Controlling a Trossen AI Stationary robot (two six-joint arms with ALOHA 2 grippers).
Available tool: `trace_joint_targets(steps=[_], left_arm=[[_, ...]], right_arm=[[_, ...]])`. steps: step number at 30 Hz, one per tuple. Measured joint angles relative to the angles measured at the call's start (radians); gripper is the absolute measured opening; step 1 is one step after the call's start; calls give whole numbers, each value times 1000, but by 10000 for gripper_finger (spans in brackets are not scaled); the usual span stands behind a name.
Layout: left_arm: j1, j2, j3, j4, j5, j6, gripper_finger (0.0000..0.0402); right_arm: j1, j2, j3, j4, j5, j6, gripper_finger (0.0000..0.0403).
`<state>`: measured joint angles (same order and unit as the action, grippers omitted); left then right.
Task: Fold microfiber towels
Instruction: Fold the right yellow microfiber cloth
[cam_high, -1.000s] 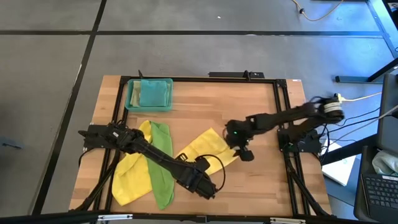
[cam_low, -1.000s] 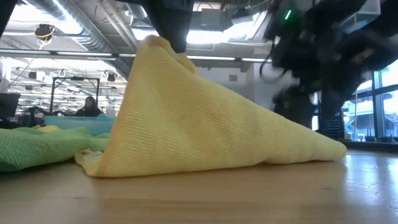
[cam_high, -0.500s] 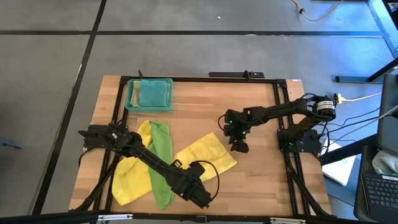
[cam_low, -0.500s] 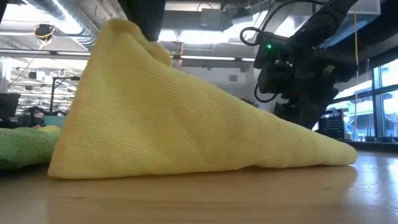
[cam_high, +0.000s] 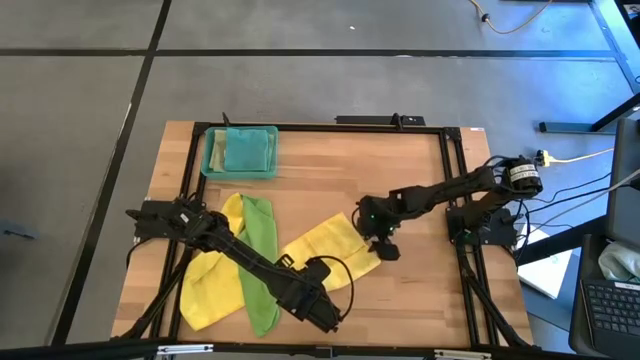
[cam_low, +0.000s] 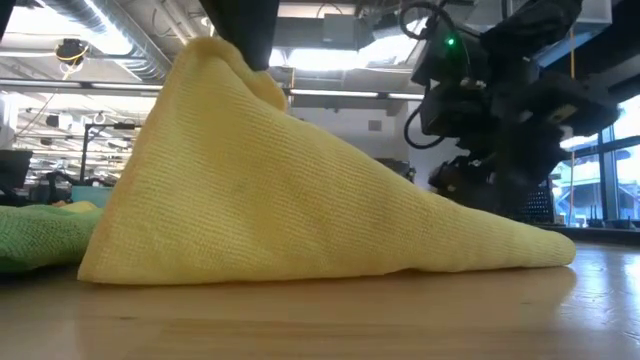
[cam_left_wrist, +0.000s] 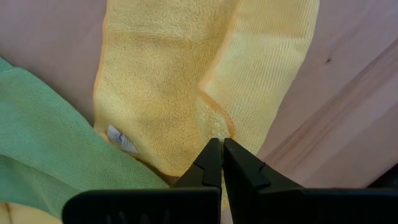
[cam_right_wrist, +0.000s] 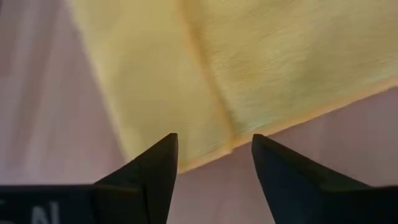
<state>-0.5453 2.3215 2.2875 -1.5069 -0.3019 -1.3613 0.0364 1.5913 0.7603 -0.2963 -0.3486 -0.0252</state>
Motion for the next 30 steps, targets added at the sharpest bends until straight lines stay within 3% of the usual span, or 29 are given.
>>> trace_joint_targets(steps=[4, 11, 22, 30], left_arm=[[0, 0, 0, 1, 0, 0, 0], [0, 0, 0, 2, 0, -1, 0], [0, 1, 0, 8, 5, -2, 0], [0, 1, 0, 8, 6, -2, 0]], right_arm=[[-10, 9, 0, 2, 20, 21, 188], [0, 60, 0, -18, -69, 21, 163], [14, 68, 2, -2, -30, 24, 135], [13, 69, 2, 1, -13, 48, 92]])
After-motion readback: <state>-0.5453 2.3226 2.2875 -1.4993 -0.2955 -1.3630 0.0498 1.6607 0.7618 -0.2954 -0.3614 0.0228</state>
